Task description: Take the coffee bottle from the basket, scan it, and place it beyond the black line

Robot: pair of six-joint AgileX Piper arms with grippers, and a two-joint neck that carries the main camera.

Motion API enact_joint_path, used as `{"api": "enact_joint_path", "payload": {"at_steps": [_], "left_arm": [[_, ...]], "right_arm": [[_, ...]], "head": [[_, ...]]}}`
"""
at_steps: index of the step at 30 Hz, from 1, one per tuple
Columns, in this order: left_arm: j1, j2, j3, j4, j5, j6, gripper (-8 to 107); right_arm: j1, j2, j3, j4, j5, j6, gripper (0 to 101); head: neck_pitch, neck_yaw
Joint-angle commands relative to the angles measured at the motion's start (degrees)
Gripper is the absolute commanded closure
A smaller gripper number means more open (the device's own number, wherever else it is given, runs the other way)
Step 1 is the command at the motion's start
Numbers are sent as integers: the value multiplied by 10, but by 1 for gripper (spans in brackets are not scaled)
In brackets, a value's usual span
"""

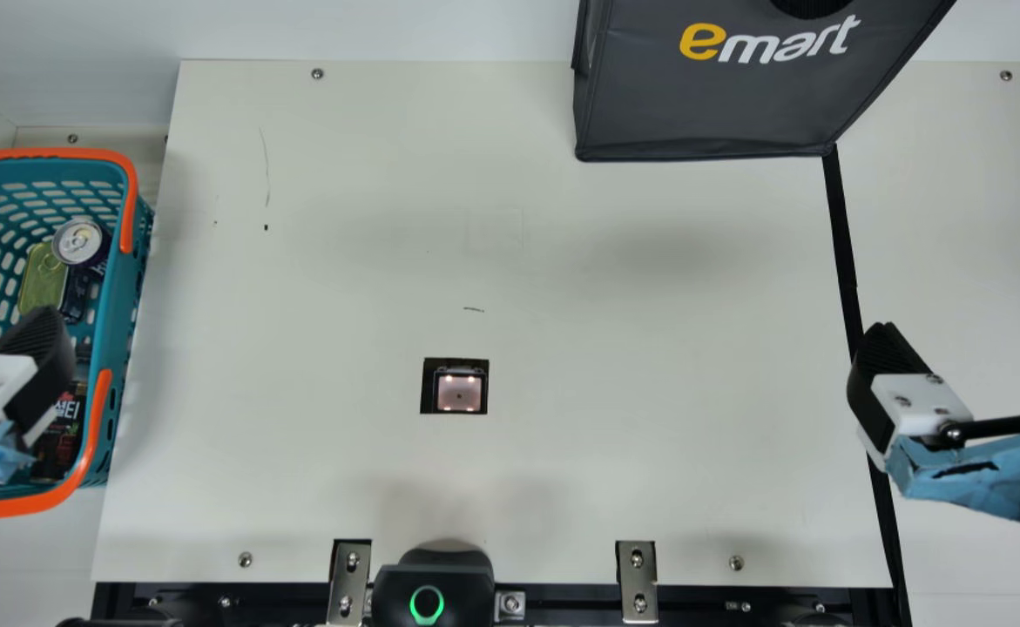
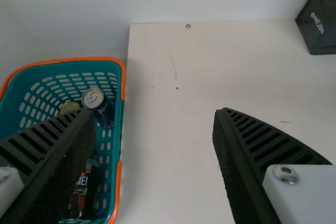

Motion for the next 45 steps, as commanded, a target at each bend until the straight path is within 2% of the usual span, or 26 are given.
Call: {"api": "enact_joint_path", "payload": {"at_steps": [1,15,35,45], "left_arm": [[0,0,0,0,0,0,9],[0,0,0,0,0,0,9],[8,0,15,19,-2,-13,9],[64,12,34,35,-27,-15,9]], "right_arm": [[0,0,0,0,0,0,10],[0,0,0,0,0,0,10],[0,0,0,0,-1,0,10],[0,0,0,0,-1,0,10]], "head": [[-16,14],[-16,201],[-16,201],[-16,201]]}}
